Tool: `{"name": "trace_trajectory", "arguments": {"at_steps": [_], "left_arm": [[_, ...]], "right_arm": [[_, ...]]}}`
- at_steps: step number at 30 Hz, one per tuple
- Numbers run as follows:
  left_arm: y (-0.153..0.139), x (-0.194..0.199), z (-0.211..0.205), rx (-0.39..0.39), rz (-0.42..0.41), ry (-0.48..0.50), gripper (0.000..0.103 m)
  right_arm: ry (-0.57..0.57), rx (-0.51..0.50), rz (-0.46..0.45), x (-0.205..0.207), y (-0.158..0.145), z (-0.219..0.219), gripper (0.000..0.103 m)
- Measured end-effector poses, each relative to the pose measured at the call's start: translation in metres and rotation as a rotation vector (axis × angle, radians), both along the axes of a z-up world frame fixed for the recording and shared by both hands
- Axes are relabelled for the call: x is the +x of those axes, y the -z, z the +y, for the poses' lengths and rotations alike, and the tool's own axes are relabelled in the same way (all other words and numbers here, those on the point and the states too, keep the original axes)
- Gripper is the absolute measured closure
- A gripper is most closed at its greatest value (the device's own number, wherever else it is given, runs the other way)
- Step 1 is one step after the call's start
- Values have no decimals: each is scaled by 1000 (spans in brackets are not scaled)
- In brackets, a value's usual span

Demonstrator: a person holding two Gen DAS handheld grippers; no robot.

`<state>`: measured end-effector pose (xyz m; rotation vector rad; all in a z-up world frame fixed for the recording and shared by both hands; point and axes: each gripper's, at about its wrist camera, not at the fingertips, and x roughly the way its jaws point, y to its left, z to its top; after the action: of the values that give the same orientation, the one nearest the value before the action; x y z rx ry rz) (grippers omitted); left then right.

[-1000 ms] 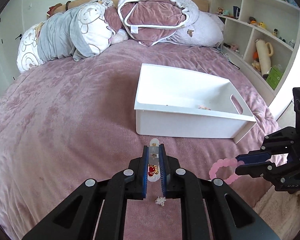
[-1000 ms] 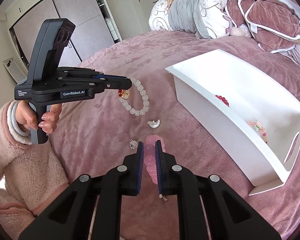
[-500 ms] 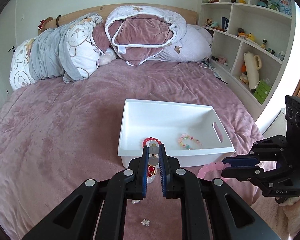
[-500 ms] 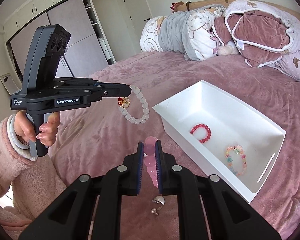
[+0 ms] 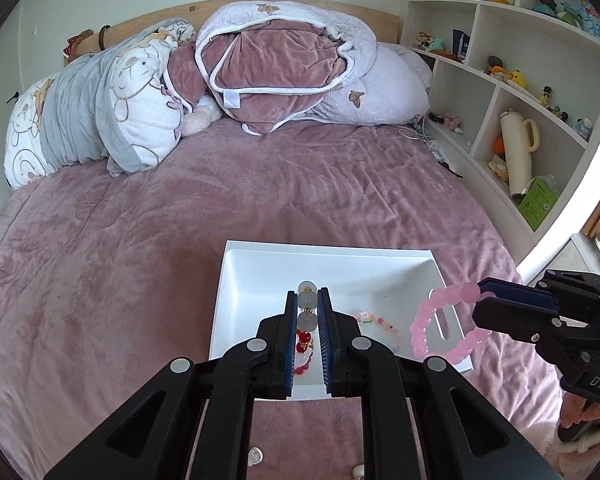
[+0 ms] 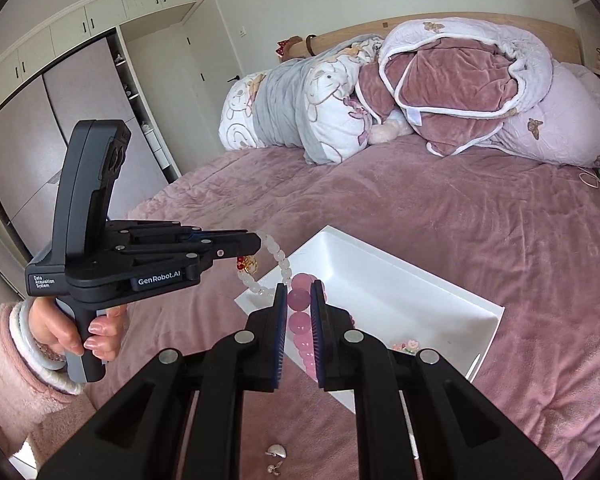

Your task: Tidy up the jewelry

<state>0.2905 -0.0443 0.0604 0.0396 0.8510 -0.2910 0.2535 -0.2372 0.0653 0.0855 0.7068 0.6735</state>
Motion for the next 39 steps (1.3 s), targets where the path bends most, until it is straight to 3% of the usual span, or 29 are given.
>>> {"name": "trace_trajectory", "arguments": {"at_steps": [7, 13, 18, 23, 25, 26, 31, 33, 35, 36, 39], "left_arm": [[38, 53, -10, 41, 79, -35, 88], [82, 86, -25, 114, 161, -41, 88], [107, 94, -33, 133, 193, -53, 88], [116, 87, -32, 174, 169, -46, 87], [113, 83, -28, 182, 148, -49, 78], [110, 81, -26, 175, 134, -53, 68], [84, 67, -16, 154, 30, -67, 51], [71, 60, -10, 137, -8, -76, 44], [57, 51, -4, 128, -40, -88, 29], [50, 45, -1, 135, -65, -93, 24], [34, 26, 7, 174, -114, -89, 23]], "right_arm": [[57, -61, 79, 38, 28, -10, 91], [96, -147, 155, 65, 70, -13, 91], [122, -171, 202, 79, 100, -19, 90], [132, -167, 221, 85, 109, -21, 89], [135, -166, 209, 82, 107, -21, 89], [133, -159, 204, 81, 106, -20, 89], [124, -140, 154, 68, 90, -17, 88], [124, -136, 111, 60, 79, -15, 74], [126, -129, 53, 48, 65, -13, 40], [115, -121, 23, 41, 57, -12, 38], [67, -94, -33, 20, 39, -7, 34]]}}
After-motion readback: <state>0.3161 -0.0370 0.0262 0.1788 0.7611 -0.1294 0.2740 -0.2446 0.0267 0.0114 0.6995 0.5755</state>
